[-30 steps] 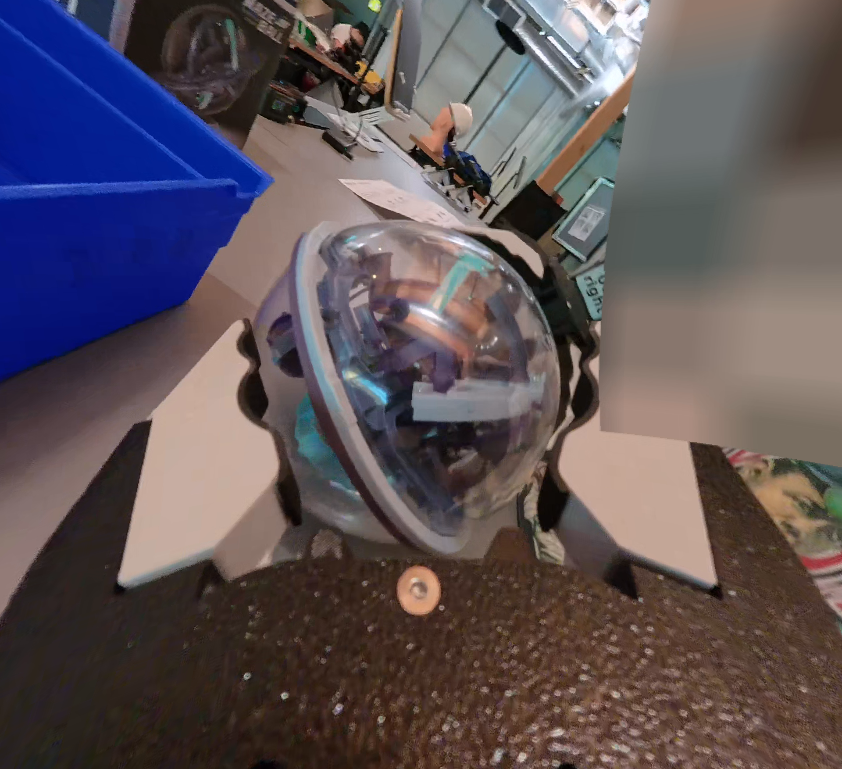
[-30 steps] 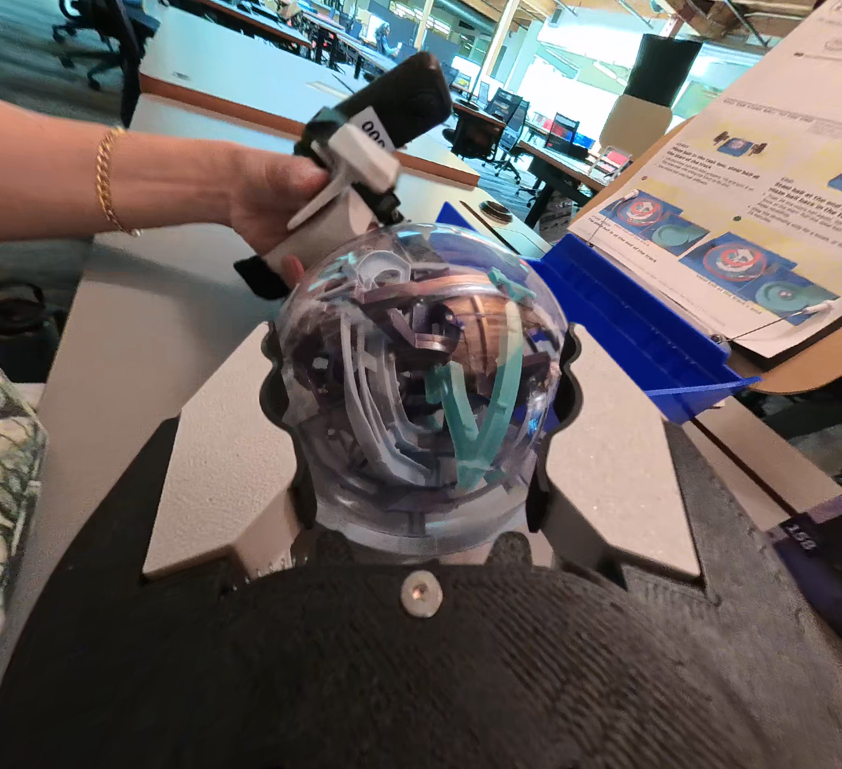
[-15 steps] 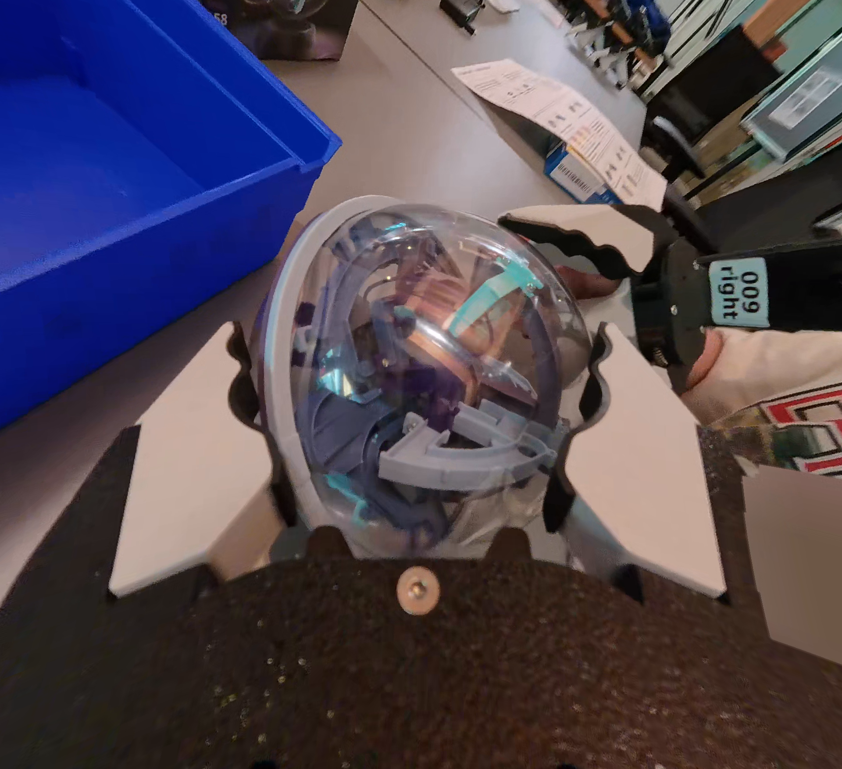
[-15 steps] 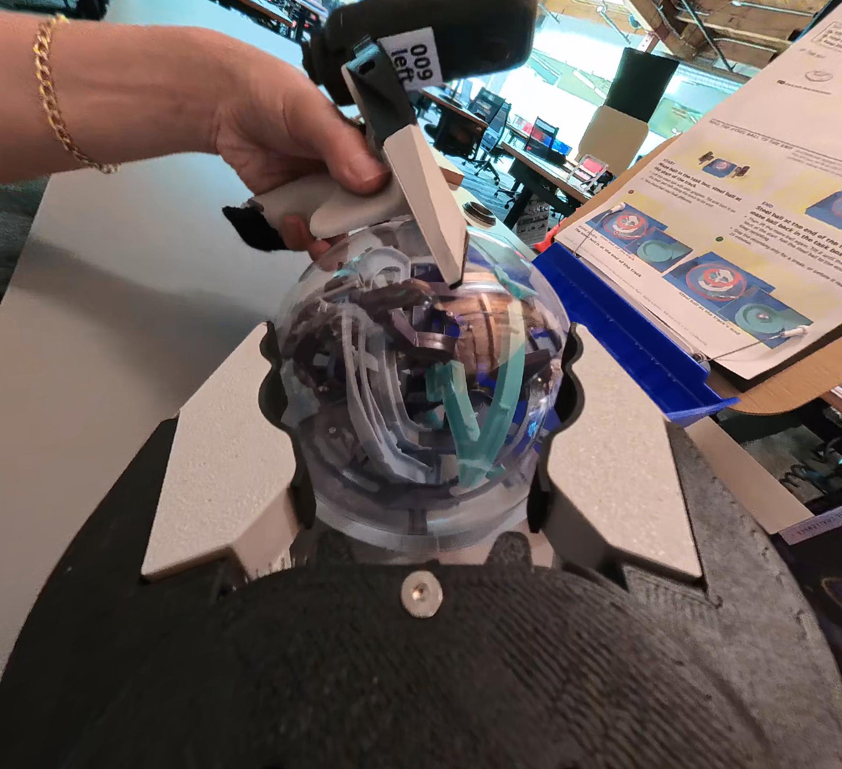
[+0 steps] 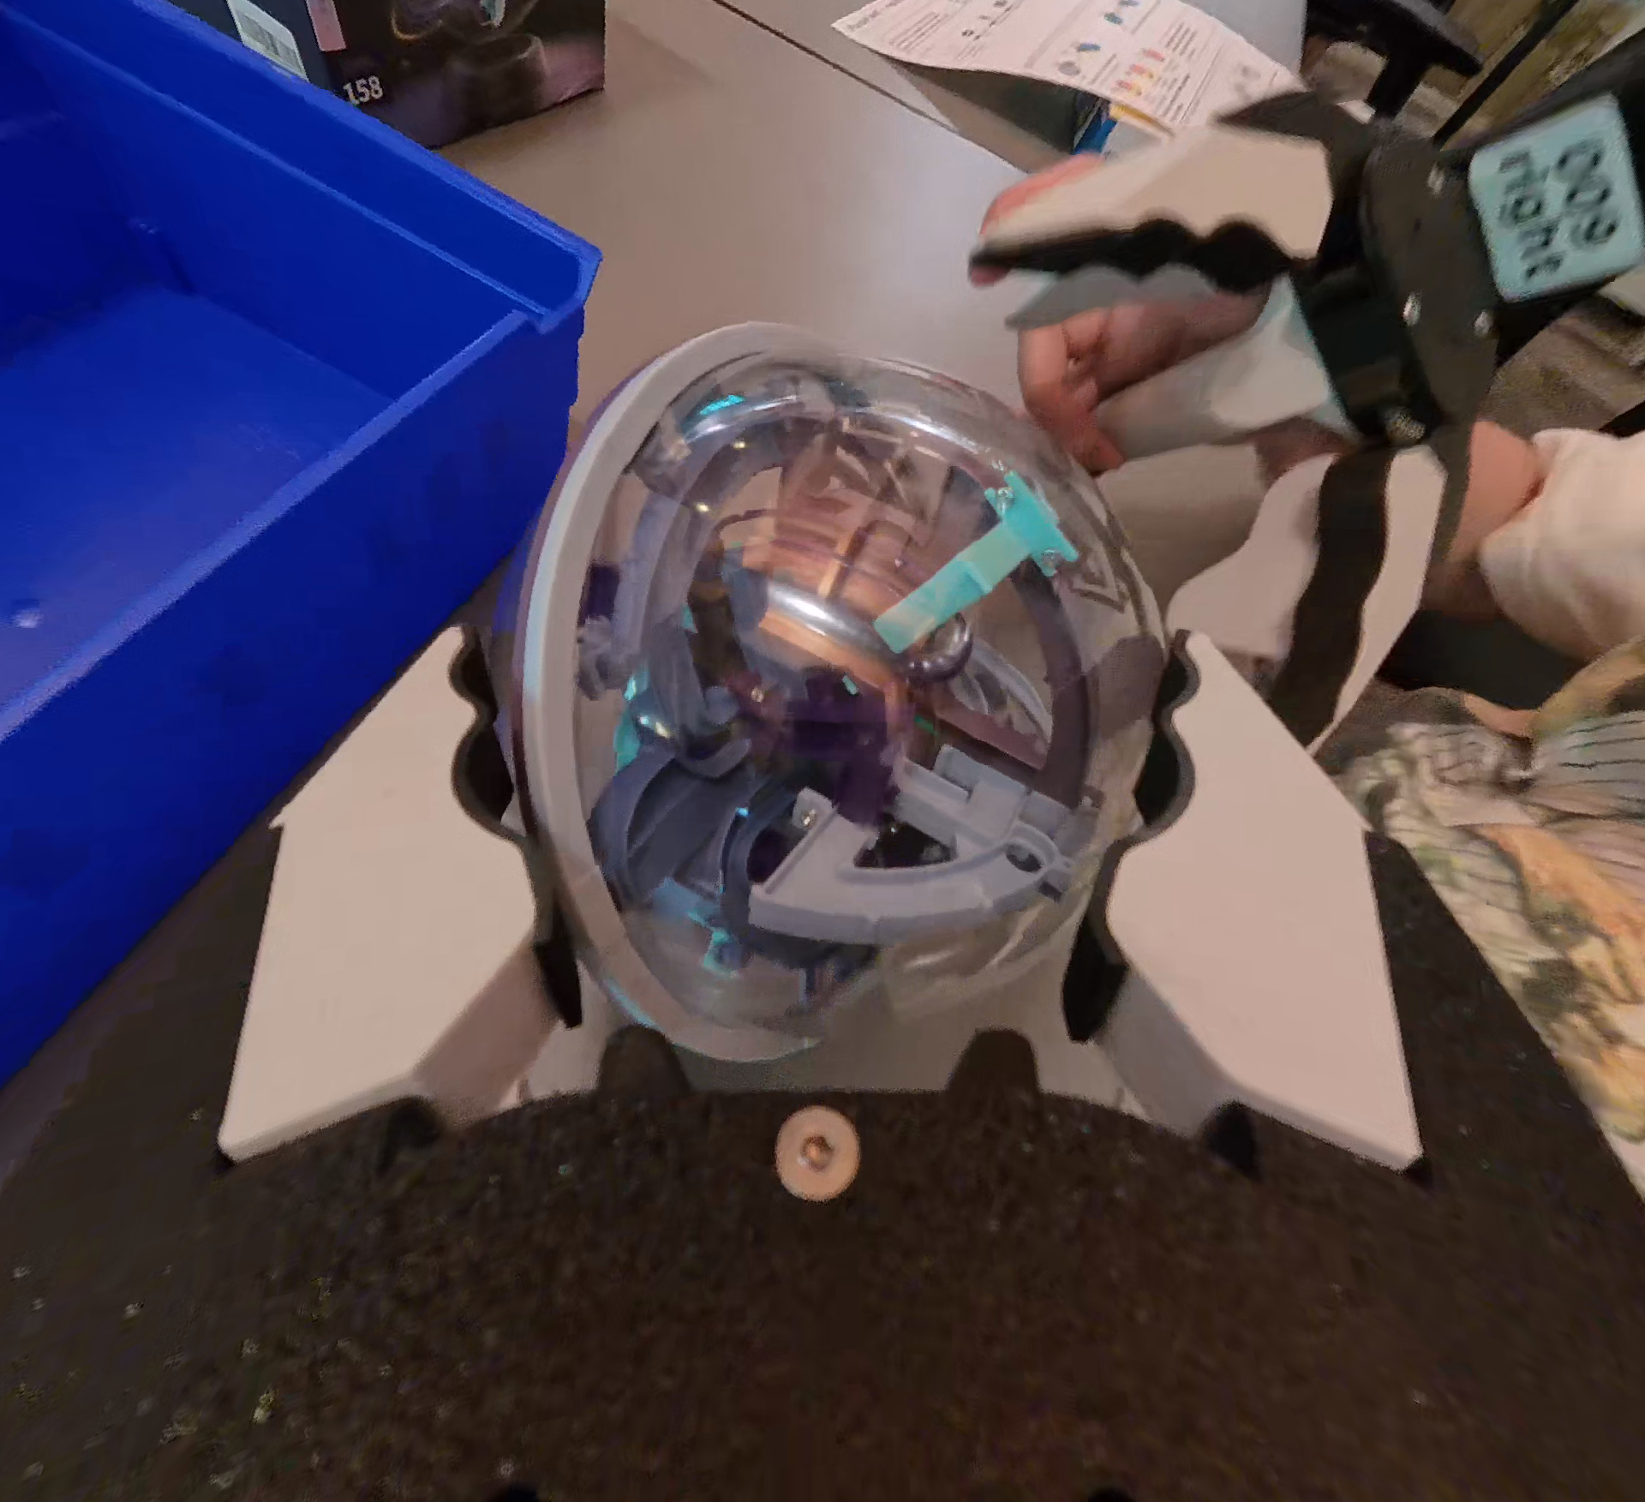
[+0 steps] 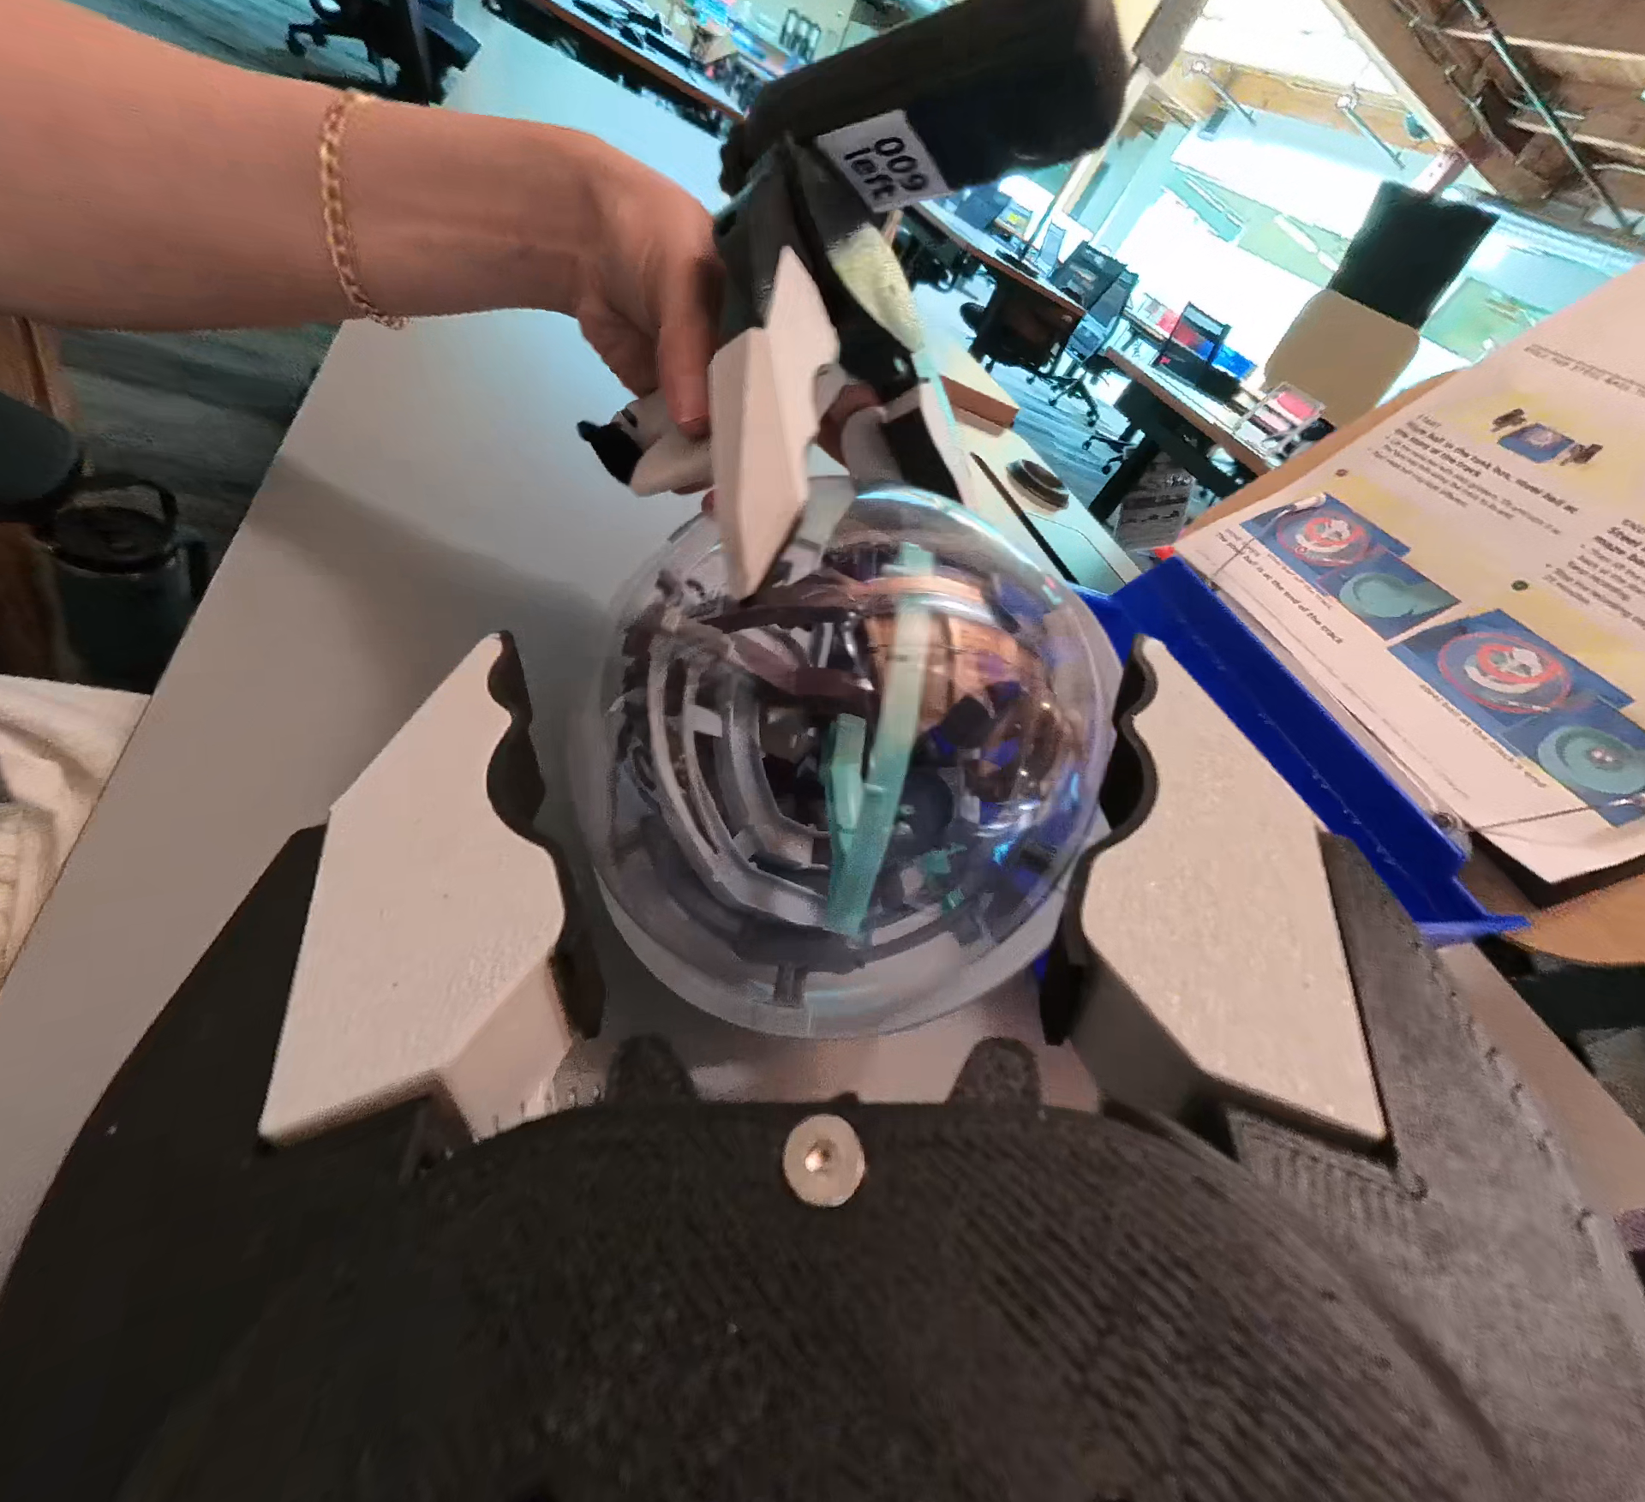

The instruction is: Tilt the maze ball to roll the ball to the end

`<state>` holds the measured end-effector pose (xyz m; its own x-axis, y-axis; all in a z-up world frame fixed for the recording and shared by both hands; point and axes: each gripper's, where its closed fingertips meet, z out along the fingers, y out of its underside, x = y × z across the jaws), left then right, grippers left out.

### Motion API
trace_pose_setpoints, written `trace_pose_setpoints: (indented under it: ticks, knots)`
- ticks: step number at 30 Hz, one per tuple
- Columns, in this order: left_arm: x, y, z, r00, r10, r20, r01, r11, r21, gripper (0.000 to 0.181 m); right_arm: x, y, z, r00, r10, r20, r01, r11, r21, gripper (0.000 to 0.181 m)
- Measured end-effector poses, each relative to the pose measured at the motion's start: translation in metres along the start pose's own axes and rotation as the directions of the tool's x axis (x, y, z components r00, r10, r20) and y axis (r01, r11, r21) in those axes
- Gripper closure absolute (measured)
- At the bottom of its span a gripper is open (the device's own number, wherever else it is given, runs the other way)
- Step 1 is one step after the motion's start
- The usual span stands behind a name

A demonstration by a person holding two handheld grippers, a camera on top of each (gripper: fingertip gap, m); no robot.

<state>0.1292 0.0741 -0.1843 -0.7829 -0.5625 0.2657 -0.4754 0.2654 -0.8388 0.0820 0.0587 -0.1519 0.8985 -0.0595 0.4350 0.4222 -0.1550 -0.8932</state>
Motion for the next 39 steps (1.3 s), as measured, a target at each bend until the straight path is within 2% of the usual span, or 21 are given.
trace_pose_setpoints:
  ticks: [3, 7, 10, 13, 19, 25, 31, 36, 39]
  knots:
    - [-0.004, 0.002, 0.0, 0.992, 0.102, 0.071, -0.1, 0.994, -0.04, 0.04, 0.027, 0.007, -0.005, 0.997, 0.071, -0.026, -0.072, 0.997, -0.034, 0.048]
    - [-0.006, 0.007, 0.001, 0.976, 0.169, 0.136, -0.158, 0.984, -0.084, 0.041, 0.037, 0.056, 0.01, 0.974, 0.223, 0.043, -0.208, 0.953, -0.219, 0.027]
    - [-0.007, 0.006, 0.001, 0.977, 0.152, 0.148, -0.144, 0.987, -0.064, 0.041, 0.027, 0.051, 0.018, 0.934, 0.333, 0.133, -0.3, 0.929, -0.217, 0.044]
    - [-0.006, 0.007, 0.0, 0.977, 0.148, 0.151, -0.141, 0.989, -0.054, 0.041, 0.026, 0.052, 0.024, 0.921, 0.373, 0.114, -0.336, 0.907, -0.255, 0.04]
    - [0.004, 0.003, -0.001, 0.983, 0.131, 0.127, -0.121, 0.989, -0.088, 0.043, 0.018, 0.052, 0.018, 0.932, 0.356, 0.069, -0.319, 0.896, -0.309, 0.04]
    - [0.009, -0.019, 0.002, 0.994, -0.063, 0.084, 0.069, 0.996, -0.064, 0.052, 0.015, 0.051, 0.009, 0.939, 0.342, -0.026, -0.336, 0.901, -0.275, 0.04]
    - [0.013, -0.001, 0.016, 0.983, 0.052, 0.177, 0.006, 0.949, -0.315, 0.036, 0.008, 0.052, 0.004, 0.965, 0.245, -0.095, -0.263, 0.908, -0.328, 0.039]
    - [0.017, -0.001, 0.023, 0.973, 0.124, 0.197, -0.037, 0.919, -0.393, 0.035, 0.005, 0.073, -0.008, 0.994, 0.034, -0.101, -0.075, 0.893, -0.444, 0.038]
    - [0.019, -0.002, 0.026, 0.969, 0.152, 0.192, -0.064, 0.913, -0.404, 0.035, 0.005, 0.071, -0.014, 0.994, 0.063, -0.091, -0.095, 0.906, -0.412, 0.04]
